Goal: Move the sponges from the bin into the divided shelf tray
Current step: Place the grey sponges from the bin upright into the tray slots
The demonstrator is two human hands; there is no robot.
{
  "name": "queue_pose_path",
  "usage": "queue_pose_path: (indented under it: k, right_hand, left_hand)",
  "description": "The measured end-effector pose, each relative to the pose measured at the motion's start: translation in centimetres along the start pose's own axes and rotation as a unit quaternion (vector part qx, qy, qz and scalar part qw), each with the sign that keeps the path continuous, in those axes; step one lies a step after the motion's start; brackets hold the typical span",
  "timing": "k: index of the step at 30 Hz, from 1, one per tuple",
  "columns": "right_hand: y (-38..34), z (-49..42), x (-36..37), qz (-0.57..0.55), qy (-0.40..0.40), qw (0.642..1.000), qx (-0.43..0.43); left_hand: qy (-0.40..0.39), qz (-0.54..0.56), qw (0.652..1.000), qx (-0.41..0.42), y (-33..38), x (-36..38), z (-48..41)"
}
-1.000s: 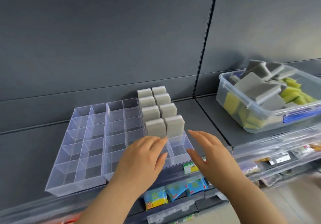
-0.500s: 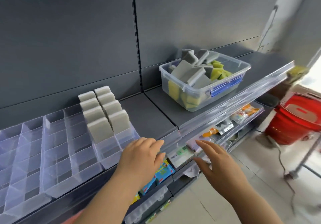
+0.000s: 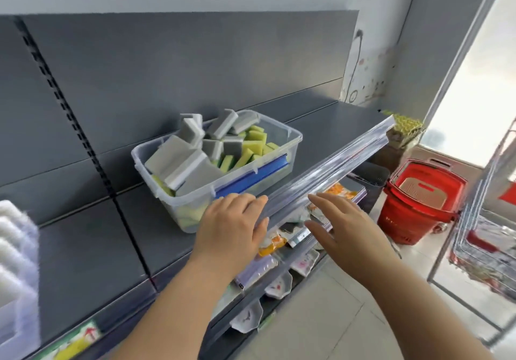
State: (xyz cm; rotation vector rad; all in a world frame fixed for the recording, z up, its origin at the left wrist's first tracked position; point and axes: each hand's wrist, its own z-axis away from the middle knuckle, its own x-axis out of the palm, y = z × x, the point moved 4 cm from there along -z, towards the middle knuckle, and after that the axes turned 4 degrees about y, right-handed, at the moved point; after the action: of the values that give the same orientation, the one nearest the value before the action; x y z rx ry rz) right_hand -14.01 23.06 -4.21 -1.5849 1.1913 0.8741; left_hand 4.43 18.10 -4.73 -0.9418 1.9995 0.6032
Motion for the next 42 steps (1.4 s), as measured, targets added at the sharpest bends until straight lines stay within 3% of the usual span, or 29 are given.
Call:
queue_pose_path:
  k: [8, 22, 29, 36, 42]
  right_hand:
    - [5.9, -6.2, 1.1, -0.041, -0.026, 0.998, -0.027]
    - [6.8, -26.3, 3.2, -0.085, 0.019, 0.988, -0.129]
    - [6.3, -35.3, 7.0, -0.078, -0.035, 0.974, -0.209]
    - [5.6, -46.0, 14.3, 0.085, -0.140, 0.934, -0.318]
    - [5.0, -48.4, 16.6, 0.115, -0.155, 0.891, -0.412]
  left_hand:
    - [0.017, -0.018, 0.999, -0.025, 1.2, 3.7, -7.1]
    - [0.055, -0.081, 0.990, -0.103, -10.0, 7.9, -19.3]
    - [-0.028, -0.151, 0.979, -0.131, -14.1, 9.5, -21.9]
    - [-0.058, -0.187, 0.967, -0.162, -14.7, 11.3, -24.4]
    - [-0.194, -0.153, 0.915, -0.320, -19.0, 14.7, -30.6]
